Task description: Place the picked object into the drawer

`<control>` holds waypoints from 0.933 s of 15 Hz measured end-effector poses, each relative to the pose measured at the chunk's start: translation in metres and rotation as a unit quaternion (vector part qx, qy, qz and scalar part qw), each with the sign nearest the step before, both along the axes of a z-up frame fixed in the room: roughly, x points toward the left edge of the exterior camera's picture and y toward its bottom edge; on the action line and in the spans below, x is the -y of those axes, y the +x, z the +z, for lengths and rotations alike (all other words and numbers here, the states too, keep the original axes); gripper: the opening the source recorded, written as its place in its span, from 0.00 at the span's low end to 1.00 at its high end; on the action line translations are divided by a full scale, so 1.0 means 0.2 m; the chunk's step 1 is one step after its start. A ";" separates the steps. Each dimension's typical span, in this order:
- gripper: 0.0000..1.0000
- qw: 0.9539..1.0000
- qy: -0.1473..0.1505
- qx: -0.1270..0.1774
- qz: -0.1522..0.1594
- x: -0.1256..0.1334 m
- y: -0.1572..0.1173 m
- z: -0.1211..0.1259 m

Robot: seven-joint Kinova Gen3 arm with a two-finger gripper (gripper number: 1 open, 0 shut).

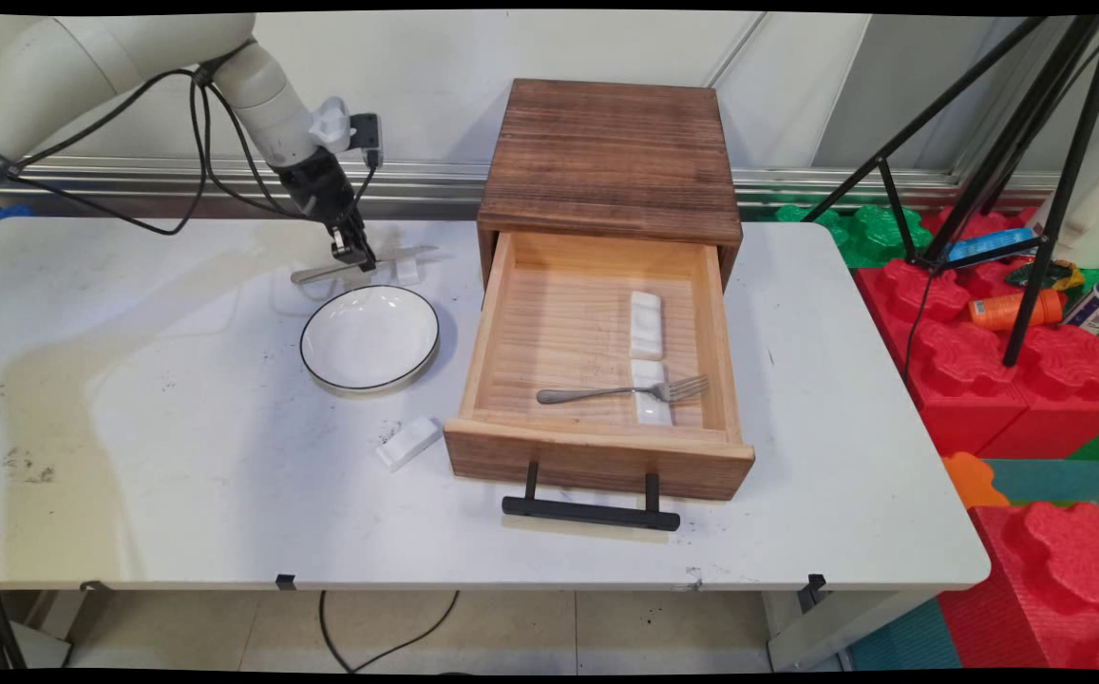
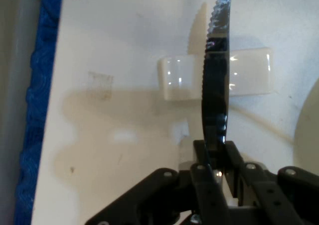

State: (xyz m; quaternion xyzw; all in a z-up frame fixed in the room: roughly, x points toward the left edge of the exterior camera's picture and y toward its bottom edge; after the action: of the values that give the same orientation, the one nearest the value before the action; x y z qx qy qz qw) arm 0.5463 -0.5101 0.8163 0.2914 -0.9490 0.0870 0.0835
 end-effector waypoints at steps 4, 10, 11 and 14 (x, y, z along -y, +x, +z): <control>0.00 0.999 -0.028 -0.002 0.035 -0.06 0.02 0.11; 0.00 0.995 -0.078 -0.009 0.057 -0.21 -0.01 0.37; 0.00 0.995 -0.085 -0.010 0.057 -0.23 -0.02 0.41; 0.00 0.992 -0.115 -0.016 0.053 -0.33 -0.08 0.58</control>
State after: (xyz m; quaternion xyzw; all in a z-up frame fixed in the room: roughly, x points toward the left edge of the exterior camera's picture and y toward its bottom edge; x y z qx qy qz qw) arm 0.5301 -0.4439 0.9326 0.3314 -0.9144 0.1947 0.1269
